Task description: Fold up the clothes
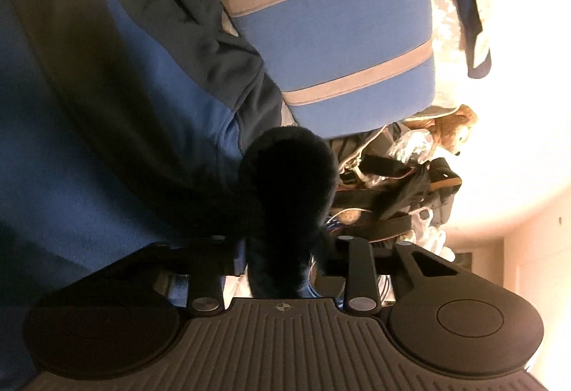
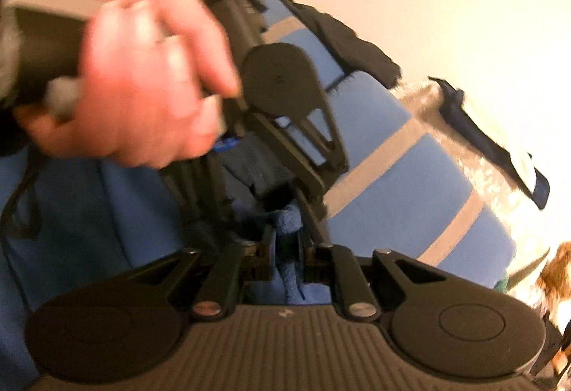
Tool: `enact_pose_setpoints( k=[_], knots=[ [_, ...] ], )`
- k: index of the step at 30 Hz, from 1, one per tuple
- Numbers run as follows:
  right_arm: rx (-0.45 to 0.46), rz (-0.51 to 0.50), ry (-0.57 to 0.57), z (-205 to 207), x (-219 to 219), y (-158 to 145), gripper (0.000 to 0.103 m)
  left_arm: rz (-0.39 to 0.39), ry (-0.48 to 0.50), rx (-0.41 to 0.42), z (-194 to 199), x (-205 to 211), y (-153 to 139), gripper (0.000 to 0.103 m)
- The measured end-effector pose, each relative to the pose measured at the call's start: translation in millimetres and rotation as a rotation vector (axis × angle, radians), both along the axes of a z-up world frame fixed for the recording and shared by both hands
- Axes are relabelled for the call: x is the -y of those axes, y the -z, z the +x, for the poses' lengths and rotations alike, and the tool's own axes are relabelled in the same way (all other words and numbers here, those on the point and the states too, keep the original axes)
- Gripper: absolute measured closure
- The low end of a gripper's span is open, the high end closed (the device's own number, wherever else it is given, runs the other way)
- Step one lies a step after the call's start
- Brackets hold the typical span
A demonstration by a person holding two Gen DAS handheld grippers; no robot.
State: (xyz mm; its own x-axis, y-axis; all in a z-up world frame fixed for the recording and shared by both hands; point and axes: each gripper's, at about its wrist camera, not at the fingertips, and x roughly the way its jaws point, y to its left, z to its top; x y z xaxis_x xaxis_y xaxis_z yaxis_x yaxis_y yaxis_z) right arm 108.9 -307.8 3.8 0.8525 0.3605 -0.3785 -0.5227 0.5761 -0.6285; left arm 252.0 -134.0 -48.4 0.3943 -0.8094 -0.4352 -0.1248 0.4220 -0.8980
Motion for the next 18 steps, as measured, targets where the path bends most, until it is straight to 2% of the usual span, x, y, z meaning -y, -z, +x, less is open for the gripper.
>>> enact_pose_setpoints(
  k=[2,6,7,8,9,11,13,18],
  knots=[
    [0.007,-0.020,-0.015,-3,-3,4,0.091,0.009,0.005,0.014,0,-1,-3,0.083],
    [0.008,-0.021,-0.027,-6,-4,8,0.089,0.039,0.018,0.065,-4,-2,-11,0.086],
    [0.015,-0.020,-0.028,-7,-3,9,0.085,0.047,0.020,0.079,-4,-3,-13,0.087],
    [0.027,-0.019,-0.028,-8,-2,10,0.067,0.052,0.022,0.093,-5,-4,-16,0.087],
    [0.038,-0.023,-0.024,-7,-1,11,0.063,0.058,0.024,0.106,-6,-5,-19,0.087],
    [0.053,-0.033,-0.002,-4,2,15,0.034,0.070,0.030,0.136,-8,-7,-25,0.087],
    [0.062,-0.031,0.029,1,7,19,0.025,0.079,0.035,0.164,-8,-8,-30,0.087],
    [0.064,-0.018,0.128,24,23,34,0.017,0.049,0.034,0.198,-5,-14,-39,0.088]
  ],
)
